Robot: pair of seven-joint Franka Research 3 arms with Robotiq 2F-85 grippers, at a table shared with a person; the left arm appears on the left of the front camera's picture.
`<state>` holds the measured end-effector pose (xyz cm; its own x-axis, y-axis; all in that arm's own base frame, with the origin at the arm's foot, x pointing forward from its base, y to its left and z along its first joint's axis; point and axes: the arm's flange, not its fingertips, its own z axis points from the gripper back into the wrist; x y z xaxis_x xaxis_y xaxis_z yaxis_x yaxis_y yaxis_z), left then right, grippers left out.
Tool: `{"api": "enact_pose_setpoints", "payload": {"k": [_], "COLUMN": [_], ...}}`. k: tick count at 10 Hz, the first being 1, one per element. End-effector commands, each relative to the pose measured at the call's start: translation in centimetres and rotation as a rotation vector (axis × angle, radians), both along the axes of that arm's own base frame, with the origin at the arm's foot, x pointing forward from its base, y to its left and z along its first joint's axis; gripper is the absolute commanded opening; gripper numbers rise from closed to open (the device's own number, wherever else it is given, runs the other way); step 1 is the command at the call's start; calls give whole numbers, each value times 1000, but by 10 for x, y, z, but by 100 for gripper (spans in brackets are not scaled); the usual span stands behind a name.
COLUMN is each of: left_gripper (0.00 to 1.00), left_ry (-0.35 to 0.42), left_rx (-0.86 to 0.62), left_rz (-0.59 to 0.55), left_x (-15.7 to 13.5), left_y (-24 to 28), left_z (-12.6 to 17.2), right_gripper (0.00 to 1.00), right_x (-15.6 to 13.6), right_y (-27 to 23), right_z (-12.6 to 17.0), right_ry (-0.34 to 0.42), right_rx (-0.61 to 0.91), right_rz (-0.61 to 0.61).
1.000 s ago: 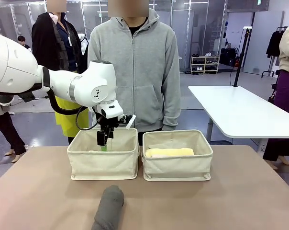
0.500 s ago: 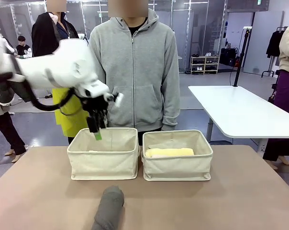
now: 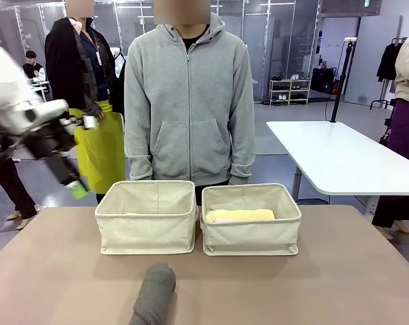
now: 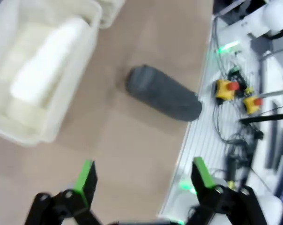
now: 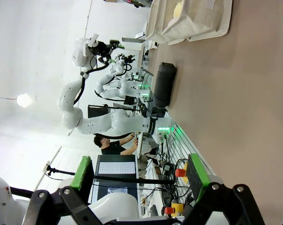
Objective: Divide the towels into two baskets.
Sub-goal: Pick up one hotel-folded towel from the bottom of the table and place it in the Fabric basket indicated by the person.
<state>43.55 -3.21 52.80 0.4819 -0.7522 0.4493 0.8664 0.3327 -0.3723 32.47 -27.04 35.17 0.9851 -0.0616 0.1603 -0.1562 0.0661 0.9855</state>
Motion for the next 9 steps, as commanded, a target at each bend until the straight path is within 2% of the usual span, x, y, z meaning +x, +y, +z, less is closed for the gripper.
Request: {"api": "enact_pose_setpoints", "payload": {"k": [1, 2, 4, 7, 9], "left_gripper": [100, 100, 100, 100, 100], "left_ry": [100, 175, 242, 269, 282], "left_rx": [-142, -168, -308, -484, -514], "left_rz": [175, 286, 420, 605, 693], "left_x": [-26, -41, -73, -132, -160], "left_y": [53, 93, 148, 193, 207], "left_z": [-2, -17, -58, -123, -149], "right_gripper": [100, 100, 100, 100, 100], "right_x": [-1, -1, -1, -1, -1], "right_y": [1, 1, 1, 1, 1], "right_z": [2, 2, 2, 2, 2], "right_ry": [-19, -19, -19, -19, -19], "right_rx": [8, 8, 8, 8, 8], "right_rz": [5, 5, 5, 5, 5]}}
